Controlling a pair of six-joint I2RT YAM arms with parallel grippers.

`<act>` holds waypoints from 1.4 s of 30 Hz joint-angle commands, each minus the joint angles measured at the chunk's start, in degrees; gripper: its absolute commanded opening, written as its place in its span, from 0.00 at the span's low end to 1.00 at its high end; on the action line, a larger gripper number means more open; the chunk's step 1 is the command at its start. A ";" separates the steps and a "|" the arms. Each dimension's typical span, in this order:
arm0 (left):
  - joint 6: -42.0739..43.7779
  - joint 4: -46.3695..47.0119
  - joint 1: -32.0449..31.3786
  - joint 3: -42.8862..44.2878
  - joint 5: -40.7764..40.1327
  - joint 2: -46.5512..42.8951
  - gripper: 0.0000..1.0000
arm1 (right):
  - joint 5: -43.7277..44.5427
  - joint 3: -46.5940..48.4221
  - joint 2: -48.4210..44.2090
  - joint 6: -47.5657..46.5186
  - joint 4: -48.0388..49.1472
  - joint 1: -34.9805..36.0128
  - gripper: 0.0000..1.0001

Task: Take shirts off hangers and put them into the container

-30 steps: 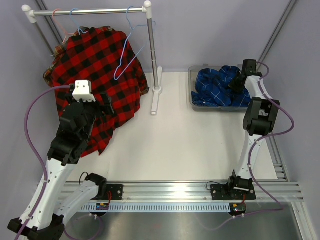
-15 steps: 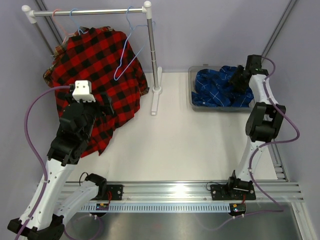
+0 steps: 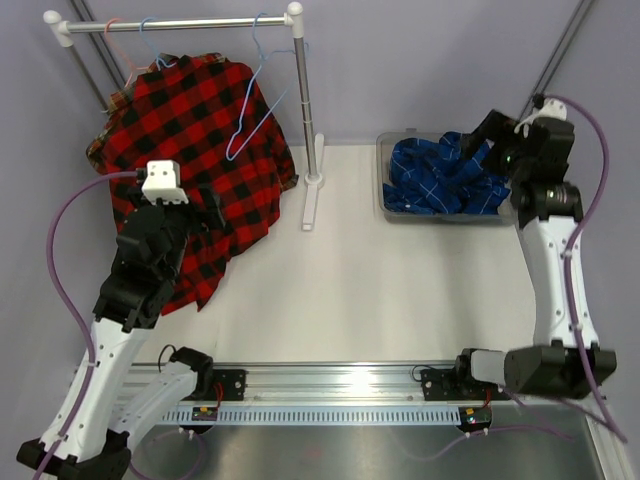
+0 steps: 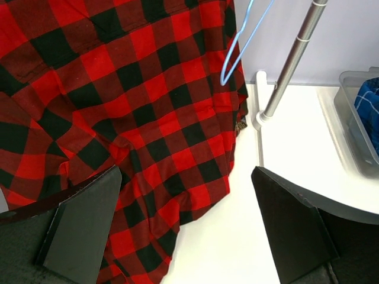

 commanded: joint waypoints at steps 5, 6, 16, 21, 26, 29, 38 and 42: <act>-3.07 -3.76 4.58 13.06 -1.23 10.05 0.99 | -12.49 -26.75 -24.16 3.02 9.99 0.80 0.99; -3.77 -5.07 5.46 15.34 -0.97 11.65 0.99 | -13.55 -28.54 -28.71 3.29 10.87 0.80 0.99; -2.01 -6.05 19.95 38.56 3.75 27.56 0.99 | -13.64 -36.02 -38.16 4.61 13.43 8.08 0.99; -8.51 -5.62 29.54 41.73 10.01 33.28 0.99 | -13.38 -38.49 -39.91 4.09 12.03 12.13 1.00; -10.72 -4.91 35.16 40.68 15.45 38.29 0.99 | -13.64 -38.58 -40.27 3.56 10.70 15.46 1.00; -9.31 -4.83 37.45 40.15 18.35 40.40 0.99 | -13.56 -39.02 -39.92 3.29 11.23 16.70 0.99; -7.46 -1.40 39.65 37.43 30.91 44.01 0.99 | -13.12 -38.14 -39.30 2.24 10.09 18.90 0.99; -11.14 -1.40 39.65 34.71 37.51 42.87 0.98 | -12.77 -37.96 -39.48 1.98 9.83 19.69 1.00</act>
